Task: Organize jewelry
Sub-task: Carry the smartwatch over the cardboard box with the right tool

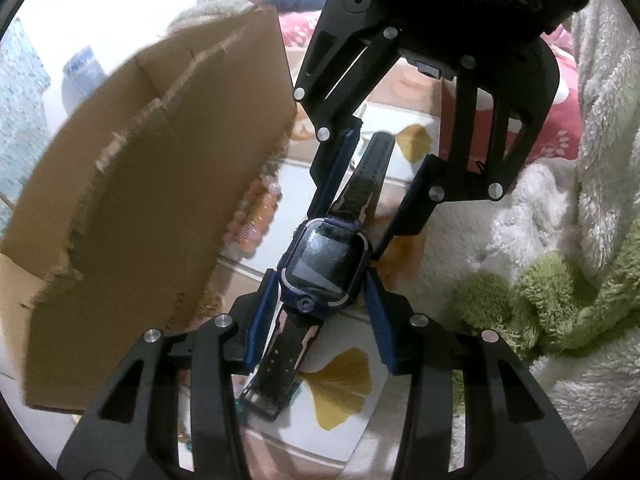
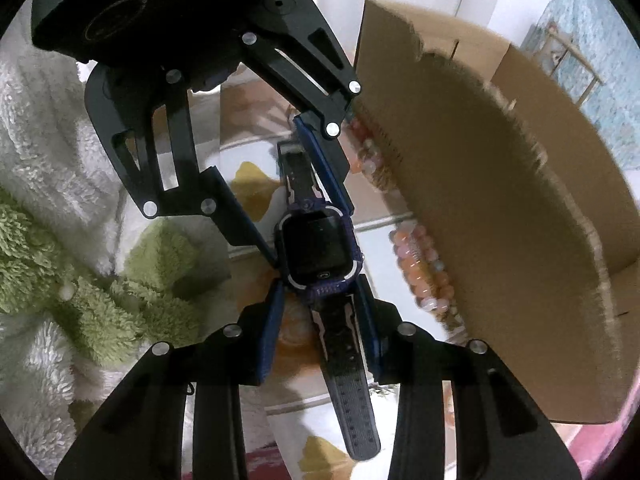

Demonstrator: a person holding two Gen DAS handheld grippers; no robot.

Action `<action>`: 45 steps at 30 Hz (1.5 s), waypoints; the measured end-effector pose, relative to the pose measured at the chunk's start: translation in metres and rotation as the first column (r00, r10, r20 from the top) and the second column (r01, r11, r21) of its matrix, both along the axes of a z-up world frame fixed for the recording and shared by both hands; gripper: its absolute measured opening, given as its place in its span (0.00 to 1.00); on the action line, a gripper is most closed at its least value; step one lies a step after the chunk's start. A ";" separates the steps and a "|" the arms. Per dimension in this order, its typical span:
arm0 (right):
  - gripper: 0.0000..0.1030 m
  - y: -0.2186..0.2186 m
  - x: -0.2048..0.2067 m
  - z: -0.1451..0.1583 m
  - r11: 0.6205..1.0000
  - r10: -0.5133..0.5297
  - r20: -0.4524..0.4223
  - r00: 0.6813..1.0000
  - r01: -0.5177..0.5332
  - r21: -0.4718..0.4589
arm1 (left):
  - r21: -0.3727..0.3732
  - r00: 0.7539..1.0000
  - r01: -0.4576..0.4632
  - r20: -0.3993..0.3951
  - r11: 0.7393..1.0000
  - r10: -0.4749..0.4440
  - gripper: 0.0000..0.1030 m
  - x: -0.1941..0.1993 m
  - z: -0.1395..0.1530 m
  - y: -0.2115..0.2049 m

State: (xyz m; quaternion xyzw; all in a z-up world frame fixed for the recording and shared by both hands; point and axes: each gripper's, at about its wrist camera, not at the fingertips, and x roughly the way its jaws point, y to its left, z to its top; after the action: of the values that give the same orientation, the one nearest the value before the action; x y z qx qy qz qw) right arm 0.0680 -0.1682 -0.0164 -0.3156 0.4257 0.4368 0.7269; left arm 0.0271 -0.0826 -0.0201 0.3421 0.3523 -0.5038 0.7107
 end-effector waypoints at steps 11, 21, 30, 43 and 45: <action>0.34 0.013 -0.034 0.072 1.000 0.005 0.290 0.957 -0.002 -0.011 | -0.031 0.962 -0.010 0.271 0.999 0.018 0.41 -0.032 0.068 0.008; 0.34 0.002 -0.019 0.149 0.999 0.026 0.499 0.866 -0.035 0.007 | -0.025 0.864 -0.019 0.502 0.999 0.029 0.42 -0.023 0.143 0.010; 0.34 0.001 0.054 0.123 0.999 0.050 0.449 0.892 -0.053 -0.006 | 0.019 0.883 -0.068 0.466 0.998 0.051 0.42 0.039 0.125 0.003; 0.22 0.005 0.147 0.039 0.992 0.043 0.157 0.987 -0.024 -0.123 | 0.106 0.949 -0.167 0.288 0.980 0.131 0.41 0.112 0.055 -0.001; 0.22 0.000 0.154 0.035 0.990 0.013 0.126 0.992 0.005 -0.144 | 0.081 0.933 -0.210 0.316 0.974 0.174 0.42 0.109 0.063 0.008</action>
State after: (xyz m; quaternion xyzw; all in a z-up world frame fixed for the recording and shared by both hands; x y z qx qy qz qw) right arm 0.2216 -0.1678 0.0186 -0.3951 0.4084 0.3856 0.7269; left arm 0.1360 -0.0747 0.0432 0.4200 0.2974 -0.3516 0.7820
